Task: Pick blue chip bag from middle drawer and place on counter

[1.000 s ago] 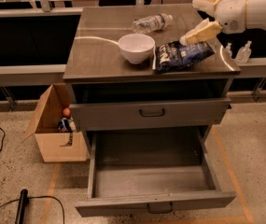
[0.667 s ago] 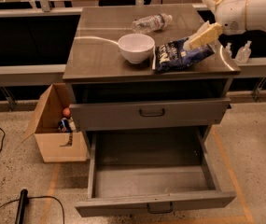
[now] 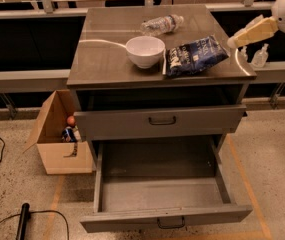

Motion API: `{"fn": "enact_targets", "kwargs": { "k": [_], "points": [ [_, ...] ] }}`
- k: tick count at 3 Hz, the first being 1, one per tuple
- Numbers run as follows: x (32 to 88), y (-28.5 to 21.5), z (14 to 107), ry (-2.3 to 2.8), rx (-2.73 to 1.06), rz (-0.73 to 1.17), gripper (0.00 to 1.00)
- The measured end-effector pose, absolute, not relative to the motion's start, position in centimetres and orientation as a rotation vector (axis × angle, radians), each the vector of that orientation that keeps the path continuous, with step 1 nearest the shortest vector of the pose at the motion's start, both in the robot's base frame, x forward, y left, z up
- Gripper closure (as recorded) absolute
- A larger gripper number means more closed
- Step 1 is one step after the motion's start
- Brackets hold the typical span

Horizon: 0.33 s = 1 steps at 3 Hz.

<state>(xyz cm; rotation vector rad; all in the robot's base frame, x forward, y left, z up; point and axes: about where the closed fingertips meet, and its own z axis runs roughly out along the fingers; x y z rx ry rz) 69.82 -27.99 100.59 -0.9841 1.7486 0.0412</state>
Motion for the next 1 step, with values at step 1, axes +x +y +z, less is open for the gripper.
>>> {"fn": "enact_targets", "kwargs": {
  "k": [1],
  "points": [
    [69.5,-28.17,100.76,1.777,-0.958,0.01,0.0]
  ]
}}
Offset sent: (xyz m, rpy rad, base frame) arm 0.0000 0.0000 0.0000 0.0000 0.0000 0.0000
